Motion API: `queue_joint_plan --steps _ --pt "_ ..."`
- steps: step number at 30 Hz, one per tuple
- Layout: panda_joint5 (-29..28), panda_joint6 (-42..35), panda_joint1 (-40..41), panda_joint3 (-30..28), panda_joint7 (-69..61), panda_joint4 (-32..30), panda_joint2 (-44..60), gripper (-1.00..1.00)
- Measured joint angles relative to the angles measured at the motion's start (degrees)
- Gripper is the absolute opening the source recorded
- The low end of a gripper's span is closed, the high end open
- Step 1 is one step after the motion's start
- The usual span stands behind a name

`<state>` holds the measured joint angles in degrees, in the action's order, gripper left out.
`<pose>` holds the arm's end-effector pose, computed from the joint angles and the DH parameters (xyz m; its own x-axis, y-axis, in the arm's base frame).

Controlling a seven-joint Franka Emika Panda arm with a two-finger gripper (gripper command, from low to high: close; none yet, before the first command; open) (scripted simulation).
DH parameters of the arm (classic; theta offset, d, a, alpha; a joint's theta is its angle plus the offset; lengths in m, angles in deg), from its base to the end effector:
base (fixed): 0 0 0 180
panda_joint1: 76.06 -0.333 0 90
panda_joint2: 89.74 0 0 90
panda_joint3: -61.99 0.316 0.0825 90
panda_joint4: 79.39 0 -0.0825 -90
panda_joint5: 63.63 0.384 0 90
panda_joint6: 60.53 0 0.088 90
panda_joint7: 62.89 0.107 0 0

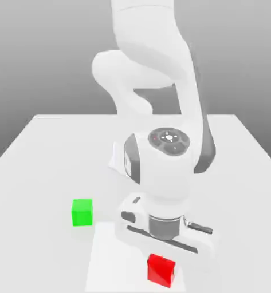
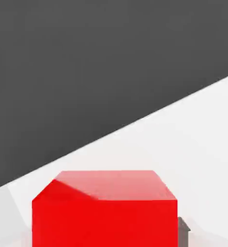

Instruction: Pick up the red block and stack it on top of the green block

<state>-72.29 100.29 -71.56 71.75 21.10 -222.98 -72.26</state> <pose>0.4610 0.0545 0.1681 0.3256 -0.9455 -0.0006 -0.9455 -0.3256 -0.0036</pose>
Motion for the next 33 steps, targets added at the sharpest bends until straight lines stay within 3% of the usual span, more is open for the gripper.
queue_joint_plan --steps 4,10,18,26,27,33 --pt "3.09 -5.54 1.69 0.83 -2.25 -2.39 -7.85 -1.00" --pt "1.65 -6.95 11.02 -5.20 -0.57 -13.11 -19.65 -1.00" --pt "4.90 -7.31 18.21 -13.26 -2.06 -27.69 -35.28 -1.00" --pt "7.05 7.02 17.81 -14.82 -3.42 -28.53 -21.85 -1.00" --pt "7.54 8.64 17.62 -14.82 -3.74 -28.47 -20.17 1.00" --pt "7.81 9.41 17.51 -14.85 -3.94 -28.44 -19.33 1.00"
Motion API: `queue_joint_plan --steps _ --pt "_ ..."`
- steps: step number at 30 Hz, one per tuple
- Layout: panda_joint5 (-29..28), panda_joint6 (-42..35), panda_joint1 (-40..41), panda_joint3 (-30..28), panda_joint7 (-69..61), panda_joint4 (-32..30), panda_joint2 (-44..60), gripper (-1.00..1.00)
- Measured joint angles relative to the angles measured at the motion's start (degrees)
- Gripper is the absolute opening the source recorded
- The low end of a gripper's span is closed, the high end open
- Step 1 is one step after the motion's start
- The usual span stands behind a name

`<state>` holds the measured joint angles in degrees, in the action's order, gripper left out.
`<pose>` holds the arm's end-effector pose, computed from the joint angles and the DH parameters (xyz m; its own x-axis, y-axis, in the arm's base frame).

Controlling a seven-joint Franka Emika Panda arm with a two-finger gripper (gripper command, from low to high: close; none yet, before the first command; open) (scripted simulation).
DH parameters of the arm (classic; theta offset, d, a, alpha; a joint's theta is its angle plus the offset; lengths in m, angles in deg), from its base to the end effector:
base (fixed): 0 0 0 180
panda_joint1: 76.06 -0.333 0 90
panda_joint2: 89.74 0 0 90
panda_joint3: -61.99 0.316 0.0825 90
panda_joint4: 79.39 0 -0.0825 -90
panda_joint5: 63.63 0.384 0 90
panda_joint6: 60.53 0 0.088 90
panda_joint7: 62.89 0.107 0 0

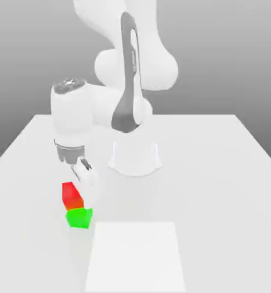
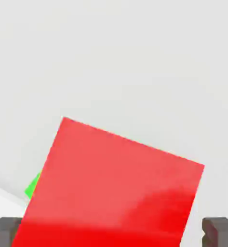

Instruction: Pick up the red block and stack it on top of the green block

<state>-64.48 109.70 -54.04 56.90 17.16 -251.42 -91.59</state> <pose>0.2740 -0.1386 0.1802 -0.2810 -0.9597 -0.0002 -0.9597 0.2810 -0.0008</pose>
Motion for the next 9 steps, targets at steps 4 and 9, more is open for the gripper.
queue_joint_plan --steps 4,9 --pt "-1.22 -5.33 0.73 0.28 0.80 -0.23 -5.57 1.00" --pt "-2.18 -15.18 1.48 0.76 1.43 -0.63 -15.79 1.00"
